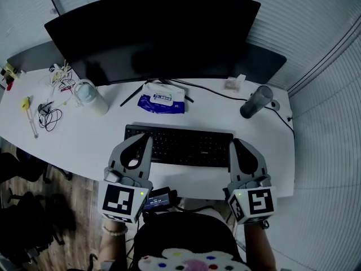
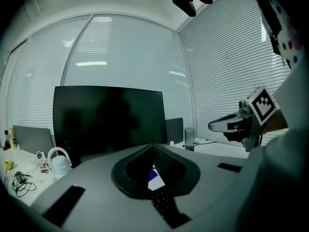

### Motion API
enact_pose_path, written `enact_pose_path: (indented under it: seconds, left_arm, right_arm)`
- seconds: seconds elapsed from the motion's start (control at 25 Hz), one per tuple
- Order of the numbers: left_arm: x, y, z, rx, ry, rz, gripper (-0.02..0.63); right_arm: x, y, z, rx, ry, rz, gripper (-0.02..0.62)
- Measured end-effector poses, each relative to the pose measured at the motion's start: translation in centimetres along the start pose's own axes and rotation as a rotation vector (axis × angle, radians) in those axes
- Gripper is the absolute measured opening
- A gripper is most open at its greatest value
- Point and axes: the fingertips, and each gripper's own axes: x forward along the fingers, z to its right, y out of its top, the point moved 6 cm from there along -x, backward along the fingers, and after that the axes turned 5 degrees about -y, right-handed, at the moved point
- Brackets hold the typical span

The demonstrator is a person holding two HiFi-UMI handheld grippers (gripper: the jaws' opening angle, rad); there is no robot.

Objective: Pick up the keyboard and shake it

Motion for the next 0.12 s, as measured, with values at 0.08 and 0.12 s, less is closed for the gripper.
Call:
enact_pose_path:
  seconds: [0.08,0.12]
  left_arm:
    - [0.02,-0.07,0.02,0.014,-0.004,-0.003,0.017]
    - [0.03,-0.12,0.02,0.022,-0.007,-0.004,0.017]
  right_arm:
    - [-0.03,-0.07,0.05,-0.001,0.001,-0.004,0.041]
    - [-0.03,-0.06,0.07,-0.002,0.002,-0.003,0.041]
